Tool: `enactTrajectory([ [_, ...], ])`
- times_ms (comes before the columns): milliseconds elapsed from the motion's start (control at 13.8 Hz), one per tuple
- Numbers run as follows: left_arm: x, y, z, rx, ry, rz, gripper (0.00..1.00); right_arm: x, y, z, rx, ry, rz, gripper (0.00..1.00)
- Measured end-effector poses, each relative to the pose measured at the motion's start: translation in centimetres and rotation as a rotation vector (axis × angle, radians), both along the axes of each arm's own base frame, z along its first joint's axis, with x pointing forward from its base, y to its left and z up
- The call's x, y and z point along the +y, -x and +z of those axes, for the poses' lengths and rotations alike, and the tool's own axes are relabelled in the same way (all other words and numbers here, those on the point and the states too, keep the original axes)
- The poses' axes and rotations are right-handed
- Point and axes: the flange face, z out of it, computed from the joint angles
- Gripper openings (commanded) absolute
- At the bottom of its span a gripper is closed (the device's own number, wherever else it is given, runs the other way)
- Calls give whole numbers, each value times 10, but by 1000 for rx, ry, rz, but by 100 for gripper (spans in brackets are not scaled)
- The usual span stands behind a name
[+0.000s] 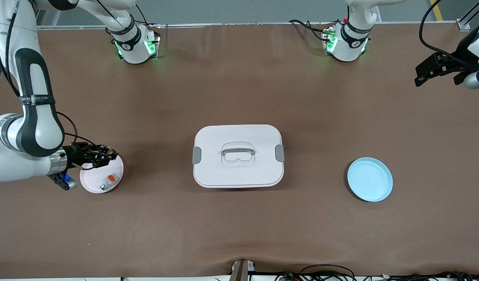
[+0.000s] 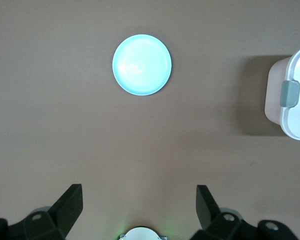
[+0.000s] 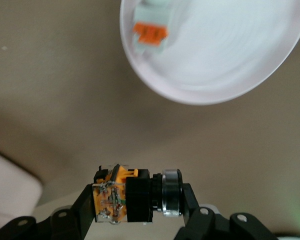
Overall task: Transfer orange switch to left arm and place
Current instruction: 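Lift the switch with the right gripper and carry it over the box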
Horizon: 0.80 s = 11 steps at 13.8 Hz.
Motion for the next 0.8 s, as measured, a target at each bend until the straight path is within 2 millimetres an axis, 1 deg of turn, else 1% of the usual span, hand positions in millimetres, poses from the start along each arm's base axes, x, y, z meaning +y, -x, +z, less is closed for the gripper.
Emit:
enactTrajectory([
  [217,0,0,0,0,0,0,100,55,1,25,61,-32,-117,0],
  [434,0,0,0,0,0,1,100,104,3,49,111,-30,-221,0],
  [795,1,-2,-3,5,0,2,100,195,4,103,170,-11,-370,0],
])
